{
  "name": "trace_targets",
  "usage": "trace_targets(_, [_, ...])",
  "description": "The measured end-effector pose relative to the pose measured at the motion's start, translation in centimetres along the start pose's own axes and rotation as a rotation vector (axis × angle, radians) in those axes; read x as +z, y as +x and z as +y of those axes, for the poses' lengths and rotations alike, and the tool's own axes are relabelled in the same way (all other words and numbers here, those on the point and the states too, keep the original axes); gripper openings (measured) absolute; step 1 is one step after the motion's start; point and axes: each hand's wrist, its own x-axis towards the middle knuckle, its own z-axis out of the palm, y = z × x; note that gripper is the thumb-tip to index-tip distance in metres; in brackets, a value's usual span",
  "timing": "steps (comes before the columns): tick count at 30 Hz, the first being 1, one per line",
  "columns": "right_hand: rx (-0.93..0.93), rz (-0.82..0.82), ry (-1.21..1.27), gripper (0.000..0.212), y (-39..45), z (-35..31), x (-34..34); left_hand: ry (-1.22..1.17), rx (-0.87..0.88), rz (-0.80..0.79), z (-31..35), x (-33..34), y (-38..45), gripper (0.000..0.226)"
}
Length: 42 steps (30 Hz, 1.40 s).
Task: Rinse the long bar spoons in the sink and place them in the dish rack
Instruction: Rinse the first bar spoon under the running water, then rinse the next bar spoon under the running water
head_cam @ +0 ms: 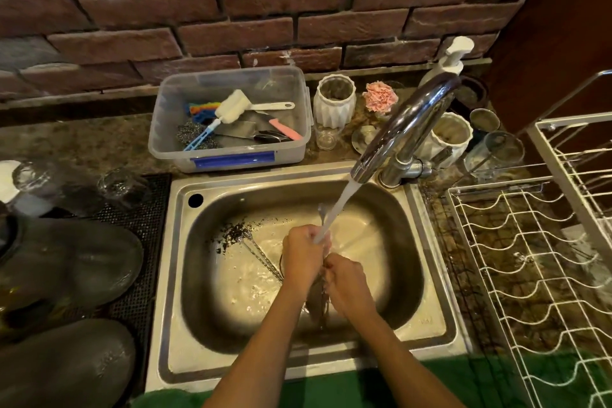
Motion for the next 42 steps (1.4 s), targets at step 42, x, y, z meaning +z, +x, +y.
trace_targets(42, [0.342, -0.032, 0.711, 0.02, 2.9, 5.0, 0.9, -0.464, -0.481, 0.379, -8.2, -6.5, 1.6, 0.014])
